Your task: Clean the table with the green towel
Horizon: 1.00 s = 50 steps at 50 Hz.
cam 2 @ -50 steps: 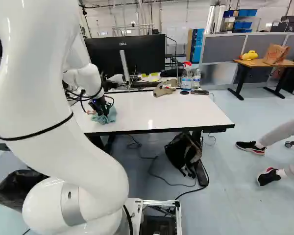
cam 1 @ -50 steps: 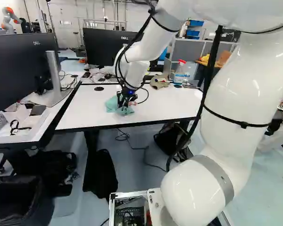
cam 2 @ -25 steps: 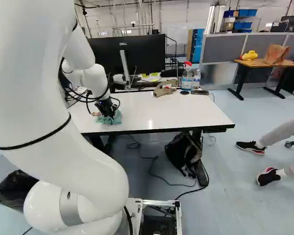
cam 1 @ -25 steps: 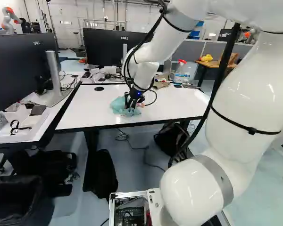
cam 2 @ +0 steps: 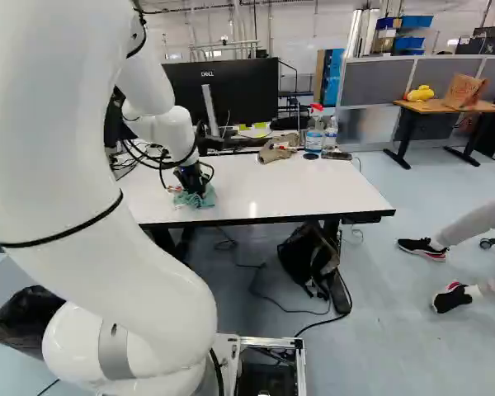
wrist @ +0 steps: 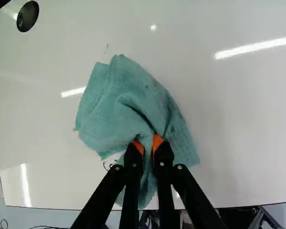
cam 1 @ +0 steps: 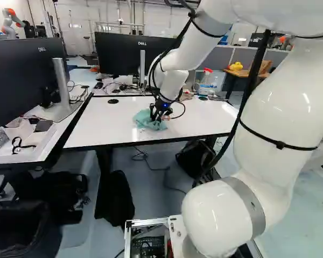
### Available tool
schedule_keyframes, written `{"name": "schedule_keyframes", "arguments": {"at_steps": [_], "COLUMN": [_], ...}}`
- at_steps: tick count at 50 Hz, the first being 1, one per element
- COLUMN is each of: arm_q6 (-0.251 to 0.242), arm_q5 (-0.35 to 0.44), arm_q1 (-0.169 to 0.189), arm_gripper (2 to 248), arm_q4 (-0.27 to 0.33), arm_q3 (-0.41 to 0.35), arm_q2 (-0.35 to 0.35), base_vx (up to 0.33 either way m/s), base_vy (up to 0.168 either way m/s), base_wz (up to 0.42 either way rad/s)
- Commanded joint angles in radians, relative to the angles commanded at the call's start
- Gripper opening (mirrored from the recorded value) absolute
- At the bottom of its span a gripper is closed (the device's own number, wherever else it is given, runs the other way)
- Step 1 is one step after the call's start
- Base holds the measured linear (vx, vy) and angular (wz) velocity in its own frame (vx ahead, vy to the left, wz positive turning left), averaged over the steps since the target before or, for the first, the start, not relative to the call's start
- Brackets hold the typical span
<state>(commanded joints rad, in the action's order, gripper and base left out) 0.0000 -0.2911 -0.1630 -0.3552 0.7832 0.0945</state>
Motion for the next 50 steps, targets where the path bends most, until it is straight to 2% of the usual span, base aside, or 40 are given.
{"name": "schedule_keyframes", "arguments": {"at_steps": [27, 40, 50], "arm_q6": [0.0, 0.0, 0.0], "arm_q5": [0.0, 0.0, 0.0], "arm_q1": [0.048, 0.05, 0.031], "arm_gripper": [41, 41, 41], "arm_q4": [0.0, 0.0, 0.0], "arm_q3": [0.129, 0.197, 0.236], "arm_q2": [0.113, 0.17, 0.202], "base_vx": [0.0, 0.0, 0.0], "base_vy": [0.0, 0.0, 0.0], "base_wz": [0.0, 0.0, 0.0]}}
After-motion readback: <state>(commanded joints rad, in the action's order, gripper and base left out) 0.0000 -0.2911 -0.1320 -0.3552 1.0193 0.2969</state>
